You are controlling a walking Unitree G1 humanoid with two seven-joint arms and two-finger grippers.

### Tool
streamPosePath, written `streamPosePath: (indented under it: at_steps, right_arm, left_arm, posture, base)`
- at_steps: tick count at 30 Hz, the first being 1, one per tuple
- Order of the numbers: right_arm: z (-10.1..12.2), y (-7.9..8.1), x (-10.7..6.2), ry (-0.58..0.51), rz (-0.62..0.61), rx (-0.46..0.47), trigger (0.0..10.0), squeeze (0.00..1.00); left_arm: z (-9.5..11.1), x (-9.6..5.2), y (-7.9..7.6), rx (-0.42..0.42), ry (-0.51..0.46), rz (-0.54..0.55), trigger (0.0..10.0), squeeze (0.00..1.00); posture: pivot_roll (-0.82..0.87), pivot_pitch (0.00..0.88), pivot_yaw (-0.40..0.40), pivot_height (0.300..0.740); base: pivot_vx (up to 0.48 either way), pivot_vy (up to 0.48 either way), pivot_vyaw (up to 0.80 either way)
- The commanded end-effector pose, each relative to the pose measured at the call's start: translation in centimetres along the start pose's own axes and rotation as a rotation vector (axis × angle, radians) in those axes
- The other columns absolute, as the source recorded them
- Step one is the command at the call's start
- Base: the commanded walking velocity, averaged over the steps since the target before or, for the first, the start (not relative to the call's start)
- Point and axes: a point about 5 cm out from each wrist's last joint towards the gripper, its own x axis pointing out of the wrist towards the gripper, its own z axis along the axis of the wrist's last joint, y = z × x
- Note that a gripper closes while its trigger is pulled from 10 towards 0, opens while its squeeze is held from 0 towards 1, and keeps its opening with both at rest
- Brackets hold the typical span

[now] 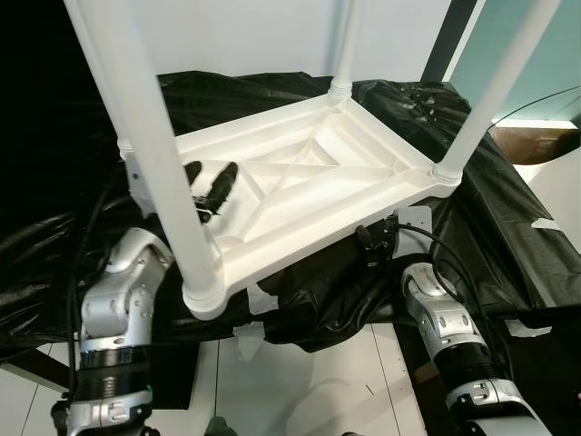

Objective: Building children table

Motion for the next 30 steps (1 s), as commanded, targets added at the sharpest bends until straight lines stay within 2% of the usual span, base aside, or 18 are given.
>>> streamPosePath:
  at_steps: [1,4,8,12,18,20,22,23,28,30]
  right_arm:
    - [0.5,0.0,0.8,0.008,0.023,-0.017,10.0,0.0]
    - [1.3,-0.1,2.0,0.01,0.057,-0.032,10.0,0.0]
    - [1.6,0.0,2.5,0.021,0.079,-0.039,10.0,0.0]
    - [2.7,0.9,3.9,0.031,0.143,-0.073,10.0,0.0]
    - [3.3,1.9,4.5,0.03,0.199,-0.085,10.0,0.0]
    - [3.6,2.5,4.9,0.035,0.234,-0.099,10.0,0.0]
    - [3.6,2.5,4.9,0.035,0.234,-0.099,10.0,0.0]
    - [3.7,2.9,5.0,0.039,0.253,-0.106,10.0,0.0]
    - [3.8,3.2,5.2,0.04,0.258,-0.115,10.0,0.0]
    - [3.7,3.0,5.2,0.037,0.249,-0.128,10.0,0.0]
  left_arm:
    - [-0.6,0.2,-3.9,-0.033,0.014,-0.359,10.0,0.0]
    - [-1.1,1.1,-6.2,-0.045,0.024,-0.362,10.0,0.0]
    - [-1.2,1.7,-7.2,-0.041,0.031,-0.361,10.0,0.0]
    - [-1.9,4.0,-10.0,-0.045,0.063,-0.331,10.0,0.0]
    - [-2.4,5.6,-11.7,-0.034,0.083,-0.306,10.0,0.0]
    - [-2.6,6.2,-13.4,-0.043,0.091,-0.32,10.0,0.0]
    - [-2.6,6.2,-13.4,-0.043,0.091,-0.32,10.0,0.0]
    - [-2.8,6.6,-14.5,-0.042,0.095,-0.339,10.0,0.0]
    - [-2.7,7.1,-14.8,-0.018,0.088,-0.33,10.0,0.0]
    - [-2.5,7.4,-14.2,0.002,0.078,-0.295,10.0,0.0]
  posture:
    - [0.11,0.063,-0.054,0.74]
    - [0.12,0.061,-0.053,0.74]
    - [0.13,0.06,-0.051,0.74]
    - [0.13,0.06,-0.046,0.74]
    - [0.13,0.059,-0.041,0.74]
    - [0.14,0.06,-0.041,0.74]
    - [0.14,0.06,-0.041,0.74]
    - [0.14,0.06,-0.039,0.74]
    - [0.15,0.057,-0.038,0.74]
    - [0.15,0.055,-0.037,0.74]
  base:
    - [0.0,0.0,0.0]
    - [0.0,0.0,0.0]
    - [0.0,0.0,0.0]
    - [0.0,0.0,0.0]
    - [0.0,0.0,0.0]
    - [0.0,0.0,0.0]
    - [0.0,0.0,0.0]
    - [0.0,0.0,0.0]
    - [0.0,0.0,0.0]
    - [0.0,0.0,0.0]
